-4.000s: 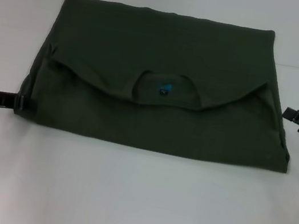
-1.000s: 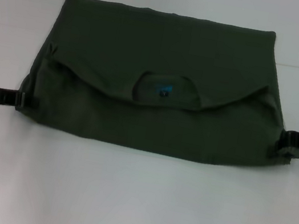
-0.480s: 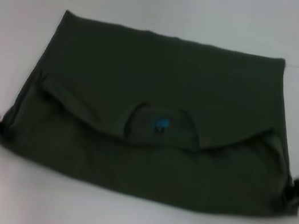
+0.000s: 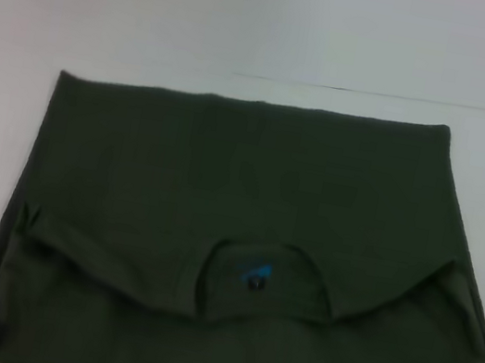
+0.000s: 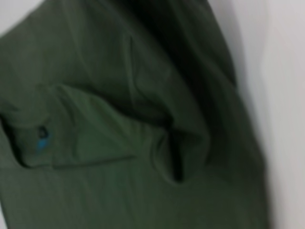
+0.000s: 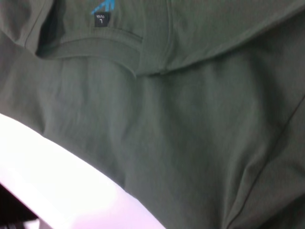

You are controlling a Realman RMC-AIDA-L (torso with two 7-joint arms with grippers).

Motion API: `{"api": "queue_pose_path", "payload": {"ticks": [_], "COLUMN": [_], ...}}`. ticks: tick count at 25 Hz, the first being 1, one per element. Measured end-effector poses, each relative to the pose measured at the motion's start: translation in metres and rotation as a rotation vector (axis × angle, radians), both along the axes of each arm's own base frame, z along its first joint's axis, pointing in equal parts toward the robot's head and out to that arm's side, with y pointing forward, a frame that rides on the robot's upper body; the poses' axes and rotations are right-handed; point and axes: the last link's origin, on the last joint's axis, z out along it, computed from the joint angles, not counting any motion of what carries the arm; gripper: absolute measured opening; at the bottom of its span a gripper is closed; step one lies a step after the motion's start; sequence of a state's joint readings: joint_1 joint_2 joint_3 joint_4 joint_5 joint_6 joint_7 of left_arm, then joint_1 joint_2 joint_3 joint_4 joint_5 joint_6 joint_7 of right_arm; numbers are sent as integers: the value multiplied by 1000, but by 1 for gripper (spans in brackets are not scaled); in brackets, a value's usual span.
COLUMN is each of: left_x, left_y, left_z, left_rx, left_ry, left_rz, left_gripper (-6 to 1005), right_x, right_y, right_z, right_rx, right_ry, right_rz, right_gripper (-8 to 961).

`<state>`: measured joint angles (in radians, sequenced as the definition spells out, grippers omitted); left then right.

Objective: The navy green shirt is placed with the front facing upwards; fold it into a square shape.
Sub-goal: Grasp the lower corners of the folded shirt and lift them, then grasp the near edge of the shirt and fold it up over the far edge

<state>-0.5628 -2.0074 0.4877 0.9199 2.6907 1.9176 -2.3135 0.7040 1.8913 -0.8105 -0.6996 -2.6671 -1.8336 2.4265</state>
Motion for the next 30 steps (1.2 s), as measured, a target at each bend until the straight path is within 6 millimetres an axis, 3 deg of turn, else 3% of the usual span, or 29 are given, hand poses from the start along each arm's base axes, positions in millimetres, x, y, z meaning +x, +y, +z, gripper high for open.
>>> {"api": "queue_pose_path", "payload": {"ticks": [7,15,20,30], "left_x": [-2,-3,0,8], "left_y": [-28,-33,-21,16], "left_z": [-9,-10,-1,23], "left_rx": [-115,-122,-56,165], "left_ry": [-48,-66,-94,-158], "left_rz": [60,60,34,-13], "left_gripper": [113,118,122,129], "right_x": [2,0,-3,-11], "right_y": [-6,-9,-3,24], "right_z": [0,-5,1,36], "right_rx": [-56,-71,3,300], "right_ry": [-35,-15,50,252], "right_rz": [15,29,22,4], "right_gripper": [45,45,44,46]}}
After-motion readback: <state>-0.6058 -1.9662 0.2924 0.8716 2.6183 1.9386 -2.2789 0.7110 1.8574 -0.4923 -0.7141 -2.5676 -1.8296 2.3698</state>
